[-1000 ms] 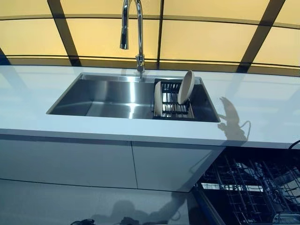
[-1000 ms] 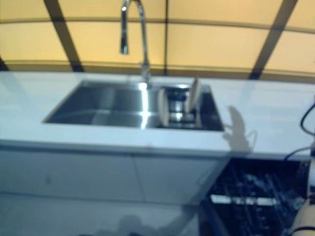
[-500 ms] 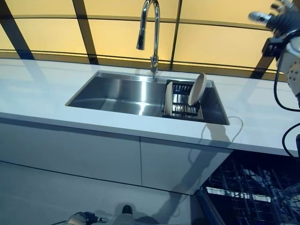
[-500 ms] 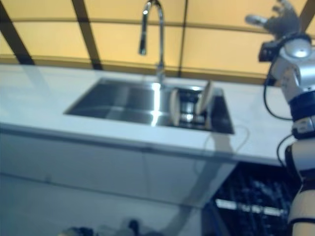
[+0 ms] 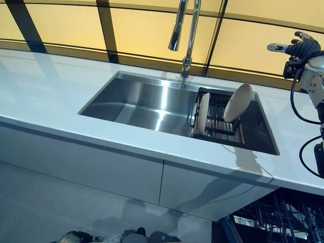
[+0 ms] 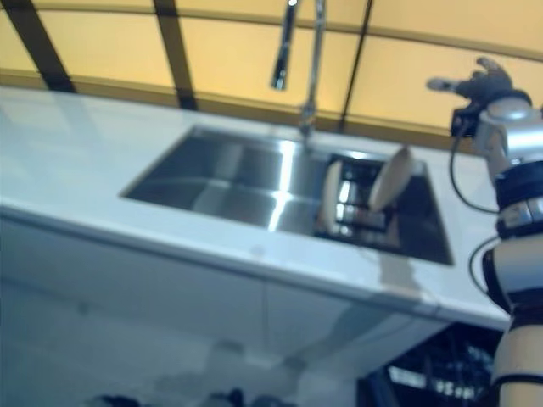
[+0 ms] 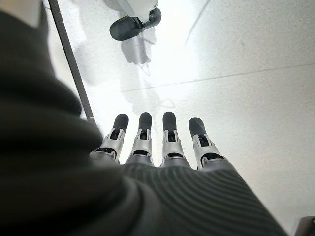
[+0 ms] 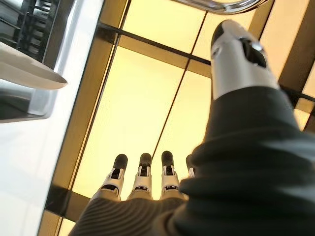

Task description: Take plates into dishwasher

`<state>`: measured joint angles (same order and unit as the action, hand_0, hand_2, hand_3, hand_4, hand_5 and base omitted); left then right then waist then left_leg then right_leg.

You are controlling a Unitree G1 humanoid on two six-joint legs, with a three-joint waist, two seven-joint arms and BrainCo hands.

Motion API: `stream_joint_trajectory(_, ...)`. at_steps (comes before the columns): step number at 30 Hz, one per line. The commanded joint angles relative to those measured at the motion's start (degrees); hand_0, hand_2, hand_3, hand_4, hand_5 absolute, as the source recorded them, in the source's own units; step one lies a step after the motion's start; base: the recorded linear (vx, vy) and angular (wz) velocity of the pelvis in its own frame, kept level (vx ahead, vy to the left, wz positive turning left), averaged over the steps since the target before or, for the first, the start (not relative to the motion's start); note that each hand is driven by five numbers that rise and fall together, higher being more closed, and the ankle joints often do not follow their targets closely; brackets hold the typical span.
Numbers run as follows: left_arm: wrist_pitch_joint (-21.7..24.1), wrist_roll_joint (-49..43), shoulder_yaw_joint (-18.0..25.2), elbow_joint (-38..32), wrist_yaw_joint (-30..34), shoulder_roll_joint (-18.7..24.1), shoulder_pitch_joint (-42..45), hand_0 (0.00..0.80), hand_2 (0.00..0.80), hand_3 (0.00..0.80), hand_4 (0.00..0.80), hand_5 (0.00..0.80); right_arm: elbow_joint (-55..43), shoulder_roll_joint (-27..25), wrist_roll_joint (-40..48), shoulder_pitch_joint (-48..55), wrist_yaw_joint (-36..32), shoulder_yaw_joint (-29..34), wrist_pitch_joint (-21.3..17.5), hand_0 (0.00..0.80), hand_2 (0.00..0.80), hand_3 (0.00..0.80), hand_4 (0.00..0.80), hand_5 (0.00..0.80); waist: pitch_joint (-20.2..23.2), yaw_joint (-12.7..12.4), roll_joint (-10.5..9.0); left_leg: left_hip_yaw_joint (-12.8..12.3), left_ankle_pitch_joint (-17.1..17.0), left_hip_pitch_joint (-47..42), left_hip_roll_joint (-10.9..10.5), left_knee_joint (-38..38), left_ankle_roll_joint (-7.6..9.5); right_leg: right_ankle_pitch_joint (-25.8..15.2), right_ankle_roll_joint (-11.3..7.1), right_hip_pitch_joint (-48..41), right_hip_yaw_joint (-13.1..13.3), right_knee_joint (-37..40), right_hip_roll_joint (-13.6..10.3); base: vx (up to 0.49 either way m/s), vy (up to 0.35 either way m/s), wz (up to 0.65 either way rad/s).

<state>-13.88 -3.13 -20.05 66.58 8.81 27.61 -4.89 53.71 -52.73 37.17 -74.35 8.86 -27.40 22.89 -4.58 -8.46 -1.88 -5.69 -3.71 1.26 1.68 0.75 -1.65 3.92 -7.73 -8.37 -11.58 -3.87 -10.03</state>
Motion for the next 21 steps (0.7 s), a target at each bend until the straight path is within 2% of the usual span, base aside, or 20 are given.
stream_joint_trajectory(1, 0.33, -2.14, -2.17, 0.21, 0.88, 2.73, -2.06, 0.0, 0.0, 0.0, 0.0, 0.0, -1.96, -4.04, 0.76, -4.96, 2.28, -0.29, -1.88, 0.0, 0.0, 0.0, 0.0, 0.0, -1.87, 2.43, -0.11, 0.61, 1.42, -0.28, -0.07, 2.9, 0.42, -8.16, -0.77, 7.97, 2.31, -21.74, -2.99, 0.216, -0.029, 0.01)
stream_joint_trajectory(2, -0.82, -0.86, -2.16, 0.3, 0.19, 2.81, -2.42, 0.0, 0.0, 0.0, 0.0, 0.0, -2.04, -3.2, 0.76, -4.11, 2.44, 0.38, -1.63, 0.0, 0.0, 0.0, 0.0, 0.0, -2.15, 3.31, 0.17, 0.63, 1.17, -2.05, 0.86, 1.85, -0.15, -5.51, 0.06, 8.75, 1.91, -15.75, -2.01, 0.25, -0.135, -0.05)
stream_joint_trajectory(3, -1.75, -0.1, -1.96, 0.2, -0.03, 2.97, -2.62, 0.0, 0.0, 0.0, 0.0, 0.0, -2.32, -2.69, 0.39, -3.53, 2.69, 0.81, -0.65, 0.0, 0.0, 0.0, 0.0, 0.0, -2.39, 3.83, 0.35, 0.74, 1.17, -3.16, 1.58, 1.15, -0.65, -4.52, 0.37, 8.45, 1.44, -11.26, -1.38, 0.192, -0.264, -0.21)
stream_joint_trajectory(5, -2.77, 0.61, -0.48, -0.17, 0.24, 4.02, -3.18, 0.0, 0.0, 0.0, 0.0, 0.0, -2.2, -1.65, 0.08, -3.9, 3.88, 0.93, -0.35, 0.0, 0.0, 0.0, 0.0, 0.0, -3.28, 4.54, -0.28, -1.16, 2.6, -6.01, 2.75, -0.08, -1.69, -9.56, -0.97, 10.85, -1.22, -3.22, -2.95, 0.064, -0.304, -0.3)
stream_joint_trajectory(6, -3.24, 1.62, 0.82, 0.44, 0.36, 4.96, -4.24, 0.0, 0.0, 0.0, 0.0, 0.0, -2.71, -1.71, 1.8, -4.09, 5.95, 1.22, -0.46, 0.0, 0.0, 0.0, 0.0, 0.0, -4.36, 5.44, -0.37, -1.6, 3.77, -6.73, 3.98, -0.21, -1.74, -10.88, -1.37, 13.32, 0.36, -4.35, -3.43, 0.008, -0.233, -0.26)
stream_joint_trajectory(7, -3.44, 1.54, 1.12, 0.39, 0.32, 4.97, -4.25, 0.0, 0.0, 0.0, 0.0, 0.0, -3.14, -1.75, 2.27, -3.97, 6.35, 1.42, -0.25, 0.0, 0.0, 0.0, 0.0, 0.0, -4.45, 5.48, -0.42, -1.84, 3.8, -6.82, 4.27, -0.14, -1.77, -10.61, -1.4, 13.44, 0.54, -4.66, -3.31, 0.023, -0.274, -0.15)
stream_joint_trajectory(8, -5.27, 1.48, 1.71, 0.17, 0.18, 4.79, -4.14, 0.0, 0.0, 0.0, 0.0, 0.0, -4.54, -2.46, 2.53, -3.25, 6.8, 2.23, 1.88, 0.0, 0.0, 0.0, 0.0, 0.0, -4.13, 5.86, -0.86, -2.62, 3.65, -6.69, 5.53, 0.21, -2.13, -9.02, -1.42, 12.16, 0.45, -3.66, -2.44, 0.035, -0.19, -0.03)
stream_joint_trajectory(9, -5.09, 1.64, 1.6, 0.36, 0.57, 4.32, -3.61, 0.0, 0.0, 0.0, 0.0, 0.0, -4.26, -3.36, 2.7, -3.46, 6.51, 1.44, 2.52, 0.0, 0.0, 0.0, 0.0, 0.0, -3.31, 5.65, -1.24, -3.56, 2.58, -5.85, 6.48, 0.36, -2.92, -8.71, -1.18, 10.14, -0.48, -0.92, -1.99, 0.045, -0.206, 0.07)
stream_joint_trajectory(11, -4.2, 0.67, 0.95, 0.6, 1.85, 3.0, -2.85, 0.0, 0.0, 0.0, 0.0, 0.0, -1.77, -3.94, 3.29, -4.74, 5.73, 0.68, 1.67, 0.0, 0.0, 0.0, 0.0, 0.0, -2.58, 5.13, -1.42, -4.06, 1.87, -5.38, 7.28, 0.12, -3.66, -8.47, -0.82, 7.75, -1.64, 1.68, -1.29, 0.067, -0.125, 0.11)
stream_joint_trajectory(16, -2.23, 1.63, -0.4, 3.34, -0.5, -0.45, -1.24, 0.0, 0.0, 0.0, 0.0, 0.0, 3.35, -3.0, 2.54, -8.07, 5.77, -1.49, 1.2, 0.0, 0.0, 0.0, 0.0, 0.0, -1.3, 4.95, -1.08, -4.51, 0.58, -6.6, 7.33, -3.54, -4.89, -9.69, -0.76, 4.63, -2.97, 7.59, -0.34, 0.065, -0.042, -0.08)
stream_joint_trajectory(21, -1.76, 1.47, -0.23, 4.23, -1.38, -1.64, 0.13, 0.0, 0.0, 0.0, 0.0, 0.0, 2.88, -2.99, 2.91, -8.42, 5.87, -1.92, 1.21, 0.0, 0.0, 0.0, 0.0, 0.0, -0.93, 5.43, -0.55, -4.3, 0.35, -7.39, 6.84, -5.01, -5.36, -9.59, -0.79, 3.93, -2.62, 8.22, -0.02, 0.077, 0.008, -0.12)
